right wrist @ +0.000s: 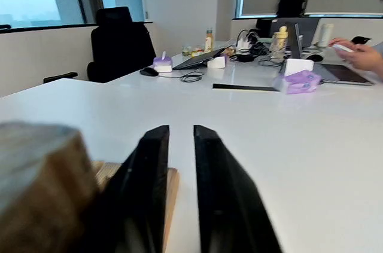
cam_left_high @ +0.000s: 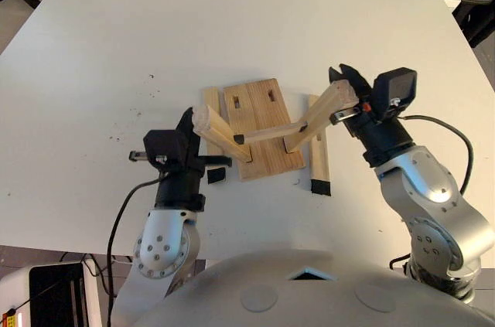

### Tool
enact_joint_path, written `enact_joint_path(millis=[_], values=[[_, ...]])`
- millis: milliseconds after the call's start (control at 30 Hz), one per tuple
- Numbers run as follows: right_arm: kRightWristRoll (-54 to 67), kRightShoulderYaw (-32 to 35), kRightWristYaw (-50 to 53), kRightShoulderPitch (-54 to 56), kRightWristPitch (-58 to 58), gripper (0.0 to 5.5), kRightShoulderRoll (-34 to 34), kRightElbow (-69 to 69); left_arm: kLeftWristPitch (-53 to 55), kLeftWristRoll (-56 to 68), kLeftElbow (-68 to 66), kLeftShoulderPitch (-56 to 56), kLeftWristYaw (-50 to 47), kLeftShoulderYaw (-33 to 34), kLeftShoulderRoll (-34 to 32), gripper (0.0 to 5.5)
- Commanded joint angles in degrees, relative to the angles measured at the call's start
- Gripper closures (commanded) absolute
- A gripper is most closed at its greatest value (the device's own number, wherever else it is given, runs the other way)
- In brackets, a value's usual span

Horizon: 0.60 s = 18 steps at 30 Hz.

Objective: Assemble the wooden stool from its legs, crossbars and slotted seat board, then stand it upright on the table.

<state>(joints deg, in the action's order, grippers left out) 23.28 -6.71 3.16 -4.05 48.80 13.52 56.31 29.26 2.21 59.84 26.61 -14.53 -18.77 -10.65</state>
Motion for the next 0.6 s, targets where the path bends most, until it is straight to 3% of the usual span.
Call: enact_joint_path(millis=[33,367,600], values=[[-2.11,-2.85,1.03,-0.68,0.36,5.48,-1.15,-0.7,5.61,-0.75,-0.46,-4.99,1.36,-0.66,1.65,5.5],[-8.15,-3.66,0.84,1.95,-4.26,5.48,-2.77,-7.95,3.32,-1.01,-9.61,-10.67,3.75,5.14,5.28,5.5],[-10.03,5.97,-0.04,-7.53,-4.32,5.48,0.33,-2.15,2.42,1.09,-1.91,-0.61,6.1,15.41,5.06,5.5]])
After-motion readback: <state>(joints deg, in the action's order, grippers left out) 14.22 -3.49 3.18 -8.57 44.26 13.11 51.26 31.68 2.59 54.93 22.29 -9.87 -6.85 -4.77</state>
